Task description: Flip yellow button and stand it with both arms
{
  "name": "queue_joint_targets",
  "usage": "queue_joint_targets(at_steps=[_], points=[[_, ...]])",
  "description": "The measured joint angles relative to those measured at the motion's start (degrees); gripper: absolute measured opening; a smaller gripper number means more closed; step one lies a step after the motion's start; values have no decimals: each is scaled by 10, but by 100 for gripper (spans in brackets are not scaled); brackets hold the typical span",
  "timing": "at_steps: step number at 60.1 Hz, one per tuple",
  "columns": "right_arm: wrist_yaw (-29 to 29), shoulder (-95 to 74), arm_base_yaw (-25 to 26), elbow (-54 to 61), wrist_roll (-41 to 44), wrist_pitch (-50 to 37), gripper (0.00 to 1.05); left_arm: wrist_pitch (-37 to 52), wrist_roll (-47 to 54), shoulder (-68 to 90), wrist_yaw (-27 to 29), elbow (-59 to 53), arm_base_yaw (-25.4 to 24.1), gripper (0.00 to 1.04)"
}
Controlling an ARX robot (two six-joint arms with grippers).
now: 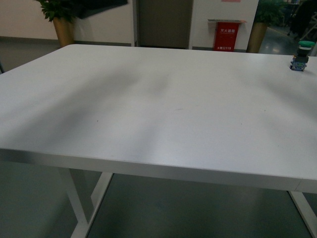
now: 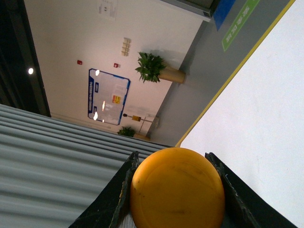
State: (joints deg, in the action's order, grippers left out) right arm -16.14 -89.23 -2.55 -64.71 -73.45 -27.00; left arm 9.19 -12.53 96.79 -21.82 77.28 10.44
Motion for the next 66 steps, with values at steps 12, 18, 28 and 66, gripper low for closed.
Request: queue_joint_targets(at_steps=[12, 18, 28, 66], points=[[-3, 3, 7, 0, 3, 1, 35, 63, 336, -149, 121, -193, -80, 99], [-5, 6, 15, 0, 4, 1, 35, 88, 483, -196, 149, -278, -150, 99], [-11, 16, 17, 0, 7, 6, 35, 302, 215, -282, 153, -473, -171, 61], [-13, 23, 18, -24, 29, 41, 35, 305, 126, -492, 217, -698, -105, 4]])
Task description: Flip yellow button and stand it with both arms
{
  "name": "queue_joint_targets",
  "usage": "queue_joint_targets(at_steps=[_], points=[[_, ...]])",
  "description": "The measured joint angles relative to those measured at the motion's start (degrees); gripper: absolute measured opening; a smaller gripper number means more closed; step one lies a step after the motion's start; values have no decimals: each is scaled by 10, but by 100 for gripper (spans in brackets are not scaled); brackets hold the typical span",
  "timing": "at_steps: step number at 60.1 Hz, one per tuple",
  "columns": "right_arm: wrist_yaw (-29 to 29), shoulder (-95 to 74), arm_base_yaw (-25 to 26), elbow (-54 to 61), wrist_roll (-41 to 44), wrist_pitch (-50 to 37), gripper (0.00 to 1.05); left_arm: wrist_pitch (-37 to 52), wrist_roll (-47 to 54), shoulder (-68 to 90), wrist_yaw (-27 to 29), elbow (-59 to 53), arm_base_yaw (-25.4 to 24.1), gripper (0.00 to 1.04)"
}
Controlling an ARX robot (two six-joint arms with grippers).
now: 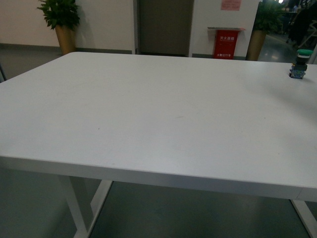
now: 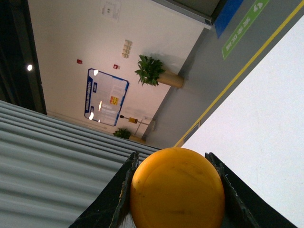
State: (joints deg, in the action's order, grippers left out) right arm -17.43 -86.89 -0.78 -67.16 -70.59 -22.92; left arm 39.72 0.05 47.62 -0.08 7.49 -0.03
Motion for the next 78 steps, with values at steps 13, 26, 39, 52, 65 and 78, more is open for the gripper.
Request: queue_joint_targets(at_steps=[13, 26, 39, 52, 65, 78], points=[[0, 0, -4, -5, 4, 6, 35, -40, 0, -69, 1, -30, 0, 4], [0, 0, -3, -5, 8, 9, 35, -69, -1, -136, 1, -61, 0, 4], [2, 0, -2, -6, 9, 13, 35, -117, -2, -193, 1, -61, 0, 4], [2, 2, -1, -6, 10, 15, 35, -176, -2, -256, 1, -61, 0, 4], [2, 8, 1, -6, 12, 18, 35, -227, -2, -308, 1, -61, 0, 4], [0, 9, 1, -6, 14, 19, 35, -265, -2, -346, 1, -61, 0, 4]])
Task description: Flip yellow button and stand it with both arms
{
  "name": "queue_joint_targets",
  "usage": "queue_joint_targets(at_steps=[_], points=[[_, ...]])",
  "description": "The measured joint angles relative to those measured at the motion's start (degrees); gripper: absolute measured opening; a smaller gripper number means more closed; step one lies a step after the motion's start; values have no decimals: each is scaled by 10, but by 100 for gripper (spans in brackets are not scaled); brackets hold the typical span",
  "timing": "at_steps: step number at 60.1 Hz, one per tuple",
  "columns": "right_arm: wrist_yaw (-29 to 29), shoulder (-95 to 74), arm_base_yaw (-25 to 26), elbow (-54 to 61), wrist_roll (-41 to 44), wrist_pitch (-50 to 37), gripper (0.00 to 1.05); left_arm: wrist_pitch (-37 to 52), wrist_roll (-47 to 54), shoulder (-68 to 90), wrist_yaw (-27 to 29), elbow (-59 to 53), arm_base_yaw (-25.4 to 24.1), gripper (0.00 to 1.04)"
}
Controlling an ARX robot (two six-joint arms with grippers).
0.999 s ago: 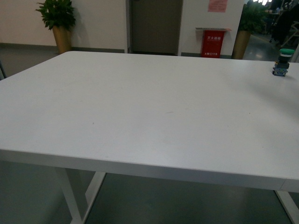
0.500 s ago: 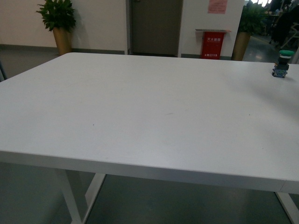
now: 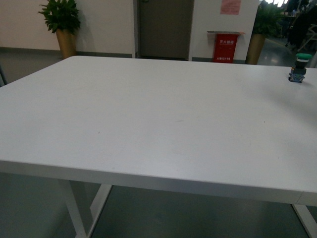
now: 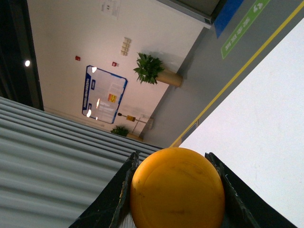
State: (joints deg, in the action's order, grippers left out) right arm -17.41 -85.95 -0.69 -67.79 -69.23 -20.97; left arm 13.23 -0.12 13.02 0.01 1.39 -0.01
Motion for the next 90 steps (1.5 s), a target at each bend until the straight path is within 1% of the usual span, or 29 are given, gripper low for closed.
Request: queue_joint_targets(at_steps=[12, 14, 16, 18, 23, 35, 40, 43, 44, 46, 50, 54, 58, 60, 63, 66, 71, 76, 80, 90], points=[[0, 0, 0, -2, 1, 4, 35, -34, 0, -34, 0, 0, 0, 4], [0, 0, 0, -4, 1, 4, 35, -61, 0, -56, 0, 0, 0, 4], [0, 0, 0, -5, 1, 4, 35, -107, 0, -87, -1, 0, 0, 4], [0, 0, -1, -7, 1, 4, 35, -124, 0, -105, 0, 0, 0, 4], [2, 0, -1, -9, 3, 5, 35, -129, 0, -128, 0, 0, 0, 4], [5, 0, -6, -9, 7, 10, 35, -132, 0, -128, 0, 0, 0, 5], [14, -2, -9, -21, 24, 33, 35, -132, 0, -128, 0, 0, 0, 19], [30, -13, -11, -44, 59, 69, 35, -132, 0, -128, 0, 0, 0, 30], [37, -18, -12, -54, 69, 83, 35, -132, 0, -128, 0, 0, 0, 35], [64, -36, -12, -85, 116, 126, 35, -132, 0, -128, 0, 0, 0, 42], [119, -88, -4, -167, 218, 214, 35, -132, 0, -128, 0, 0, 0, 60], [153, -142, 9, -251, 315, 283, 35, -132, 0, -128, 0, 0, 0, 76], [191, -192, 24, -336, 430, 341, 35, -132, 0, -128, 0, 0, 0, 94], [208, -216, 32, -380, 499, 370, 35, -132, 0, -128, 0, 0, 0, 100], [217, -244, 43, -431, 573, 406, 35, -132, 0, -128, 0, 0, 0, 98], [215, -268, 53, -471, 640, 443, 35, -132, 0, -128, 0, 0, 0, 99], [209, -287, 64, -493, 685, 480, 35, -132, 0, -128, 0, 0, 0, 99], [209, -300, 71, -495, 709, 501, 35, -132, 0, -128, 0, 0, 0, 99], [203, -312, 76, -493, 710, 514, 35, -132, 0, -128, 0, 0, 0, 99], [200, -327, 78, -466, 702, 505, 35, -132, 0, -128, 0, 0, 0, 99]])
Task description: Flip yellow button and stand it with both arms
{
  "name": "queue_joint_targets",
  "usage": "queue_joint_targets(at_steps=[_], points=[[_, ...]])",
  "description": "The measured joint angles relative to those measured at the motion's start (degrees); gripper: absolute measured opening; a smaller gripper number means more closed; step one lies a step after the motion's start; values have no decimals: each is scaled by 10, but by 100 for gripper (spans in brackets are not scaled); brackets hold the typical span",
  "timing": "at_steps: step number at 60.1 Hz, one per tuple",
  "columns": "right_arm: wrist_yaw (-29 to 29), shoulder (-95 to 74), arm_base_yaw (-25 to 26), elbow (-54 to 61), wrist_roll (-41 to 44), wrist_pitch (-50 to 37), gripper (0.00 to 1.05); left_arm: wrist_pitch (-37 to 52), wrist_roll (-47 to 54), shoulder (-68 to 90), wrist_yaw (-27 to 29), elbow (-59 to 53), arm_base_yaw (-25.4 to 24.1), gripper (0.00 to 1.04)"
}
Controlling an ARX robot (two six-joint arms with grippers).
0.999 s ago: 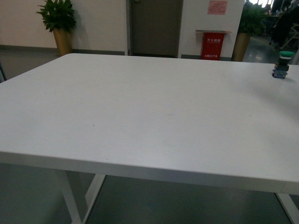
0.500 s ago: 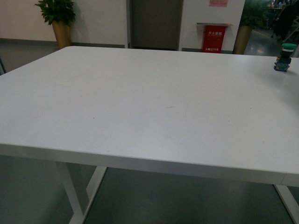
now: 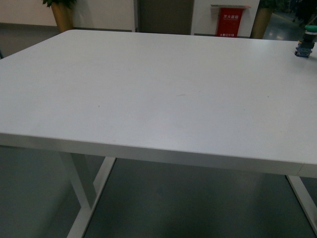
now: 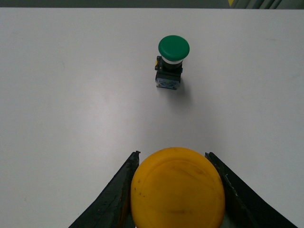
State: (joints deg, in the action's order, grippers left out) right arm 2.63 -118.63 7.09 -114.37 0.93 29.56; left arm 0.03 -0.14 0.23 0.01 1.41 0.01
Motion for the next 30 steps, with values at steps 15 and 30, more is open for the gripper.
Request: queue_joint_targets(at_steps=[15, 30], points=[[6, -37, 0, -2, -31, -5, 35, 0, 0, 0, 0, 0, 0, 99], [7, -65, 3, -2, -52, -4, 35, 0, 0, 0, 0, 0, 0, 99]])
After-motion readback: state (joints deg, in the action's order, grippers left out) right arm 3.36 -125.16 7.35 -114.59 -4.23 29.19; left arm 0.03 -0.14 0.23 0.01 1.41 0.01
